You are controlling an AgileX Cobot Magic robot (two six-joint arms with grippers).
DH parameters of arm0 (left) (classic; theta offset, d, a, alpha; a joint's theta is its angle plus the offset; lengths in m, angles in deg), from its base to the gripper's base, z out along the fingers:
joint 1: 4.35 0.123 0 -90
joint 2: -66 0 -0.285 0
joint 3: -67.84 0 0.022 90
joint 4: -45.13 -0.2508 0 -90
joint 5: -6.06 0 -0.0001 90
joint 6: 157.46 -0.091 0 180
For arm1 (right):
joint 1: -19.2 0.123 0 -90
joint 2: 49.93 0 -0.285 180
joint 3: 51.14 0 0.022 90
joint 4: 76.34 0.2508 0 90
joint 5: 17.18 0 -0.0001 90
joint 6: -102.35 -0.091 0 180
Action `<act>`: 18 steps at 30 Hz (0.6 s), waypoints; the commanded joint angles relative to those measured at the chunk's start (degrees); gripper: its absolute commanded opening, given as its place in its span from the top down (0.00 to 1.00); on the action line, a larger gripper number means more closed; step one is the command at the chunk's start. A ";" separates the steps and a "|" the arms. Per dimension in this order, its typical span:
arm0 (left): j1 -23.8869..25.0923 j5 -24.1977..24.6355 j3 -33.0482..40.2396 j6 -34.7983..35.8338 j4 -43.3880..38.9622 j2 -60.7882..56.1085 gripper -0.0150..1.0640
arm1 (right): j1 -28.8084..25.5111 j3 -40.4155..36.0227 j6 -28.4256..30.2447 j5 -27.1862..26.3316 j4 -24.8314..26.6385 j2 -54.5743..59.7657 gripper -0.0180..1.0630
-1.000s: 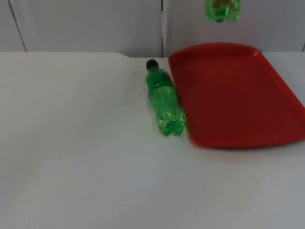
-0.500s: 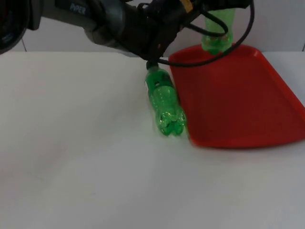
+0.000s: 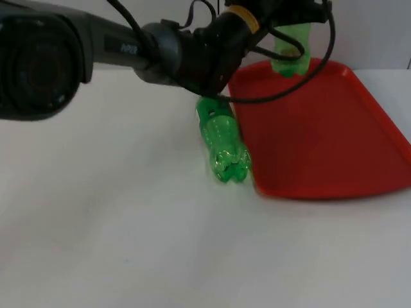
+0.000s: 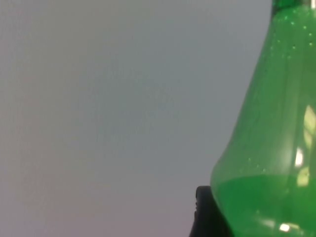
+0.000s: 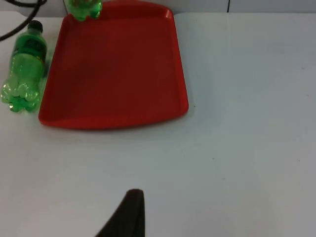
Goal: Place the bottle upright on the tray.
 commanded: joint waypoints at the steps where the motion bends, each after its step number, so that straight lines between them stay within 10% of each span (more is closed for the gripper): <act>1: -0.03 -0.95 -1.32 0.37 0.06 0.73 0.99 | -0.37 -0.09 0.12 -0.40 0.13 -0.25 0.02; 18: -0.03 -0.92 -2.94 0.37 0.06 5.96 0.99 | -0.37 -0.09 0.12 -0.40 0.13 -0.25 0.02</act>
